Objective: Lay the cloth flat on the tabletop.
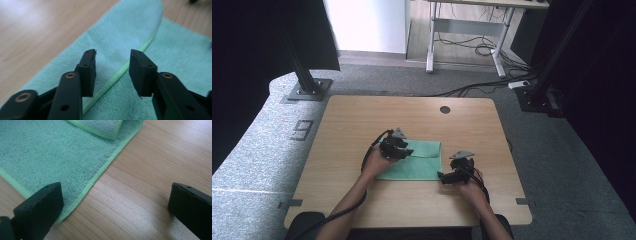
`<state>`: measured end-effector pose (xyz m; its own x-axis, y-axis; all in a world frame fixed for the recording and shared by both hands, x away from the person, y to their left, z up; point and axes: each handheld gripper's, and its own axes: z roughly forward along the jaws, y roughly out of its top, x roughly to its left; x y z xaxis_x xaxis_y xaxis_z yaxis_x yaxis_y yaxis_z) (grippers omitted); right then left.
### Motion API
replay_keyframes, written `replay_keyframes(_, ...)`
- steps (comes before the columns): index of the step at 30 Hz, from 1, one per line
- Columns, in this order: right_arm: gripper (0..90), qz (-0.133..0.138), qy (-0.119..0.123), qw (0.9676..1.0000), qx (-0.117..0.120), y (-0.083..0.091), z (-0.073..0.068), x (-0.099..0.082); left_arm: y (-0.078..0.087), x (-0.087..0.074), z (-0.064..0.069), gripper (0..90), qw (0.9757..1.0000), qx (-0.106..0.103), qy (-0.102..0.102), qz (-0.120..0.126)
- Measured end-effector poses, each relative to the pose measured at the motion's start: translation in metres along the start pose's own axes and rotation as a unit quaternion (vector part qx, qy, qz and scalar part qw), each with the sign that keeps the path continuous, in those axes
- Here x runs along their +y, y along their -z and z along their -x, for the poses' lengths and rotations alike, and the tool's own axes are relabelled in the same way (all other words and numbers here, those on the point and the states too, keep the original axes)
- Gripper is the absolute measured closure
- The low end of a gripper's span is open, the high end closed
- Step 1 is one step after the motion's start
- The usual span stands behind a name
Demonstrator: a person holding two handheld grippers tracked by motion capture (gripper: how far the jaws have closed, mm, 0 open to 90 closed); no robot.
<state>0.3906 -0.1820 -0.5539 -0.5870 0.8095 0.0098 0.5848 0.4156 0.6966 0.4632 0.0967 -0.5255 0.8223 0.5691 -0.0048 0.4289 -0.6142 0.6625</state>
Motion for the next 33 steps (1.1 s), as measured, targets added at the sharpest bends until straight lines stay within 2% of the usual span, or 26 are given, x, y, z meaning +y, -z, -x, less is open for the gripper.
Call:
replay_keyframes(2, 0.0, 0.0, 0.0, 1.0, 0.0, 0.0, 0.0, 0.0, -0.007, -0.003, 0.002, 61.5, 0.9997, 0.014, -0.008, -0.019)
replay_keyframes(5, 0.3, -0.001, -0.001, 1.0, 0.0, 0.0, 0.0, 0.0, -0.007, -0.005, 0.002, 70.9, 0.9997, 0.019, -0.002, -0.015)
replay_keyframes(7, 1.0, -0.003, -0.001, 1.0, -0.001, 0.001, -0.001, 0.001, -0.006, -0.003, 0.002, 84.0, 0.9995, 0.022, -0.003, -0.023)
replay_keyframes(9, 2.6, -0.005, -0.001, 1.0, -0.002, 0.001, -0.001, 0.001, -0.002, 0.001, 0.001, 86.6, 0.9996, 0.017, -0.002, -0.024)
replay_keyframes(11, 4.9, -0.008, 0.001, 1.0, 0.002, 0.003, -0.002, 0.001, 0.004, 0.008, -0.002, 86.8, 0.9998, 0.015, 0.002, -0.015)
replay_keyframes(17, 7.3, -0.012, 0.006, 0.9999, 0.006, 0.006, -0.003, 0.0, 0.022, 0.042, -0.023, 84.6, 0.9991, 0.039, 0.01, 0.007)
replay_keyframes(20, 7.6, -0.012, 0.009, 0.9999, 0.006, 0.007, -0.003, 0.0, 0.022, 0.058, -0.037, 82.4, 0.9985, 0.052, 0.017, 0.007)
replay_keyframes(23, 7.6, -0.013, 0.01, 0.9998, 0.007, 0.007, -0.003, -0.001, 0.016, 0.069, -0.049, 81.3, 0.998, 0.06, 0.018, -0.005)
replay_keyframes(26, 7.5, -0.013, 0.011, 0.9998, 0.009, 0.008, -0.003, -0.001, 0.007, 0.075, -0.06, 80.7, 0.9974, 0.066, 0.025, -0.013)
replay_keyframes(28, 7.5, -0.013, 0.012, 0.9998, 0.009, 0.008, -0.003, -0.001, -0.001, 0.078, -0.067, 77.2, 0.9967, 0.072, 0.031, -0.02)
replay_keyframes(30, 7.5, -0.014, 0.012, 0.9998, 0.01, 0.008, -0.003, -0.001, -0.003, 0.078, -0.07, 70.9, 0.9961, 0.078, 0.032, -0.024)
replay_keyframes(33, 7.4, -0.012, 0.013, 0.9998, 0.011, 0.008, -0.002, -0.002, -0.001, 0.074, -0.074, 57.8, 0.9955, 0.08, 0.049, -0.007)
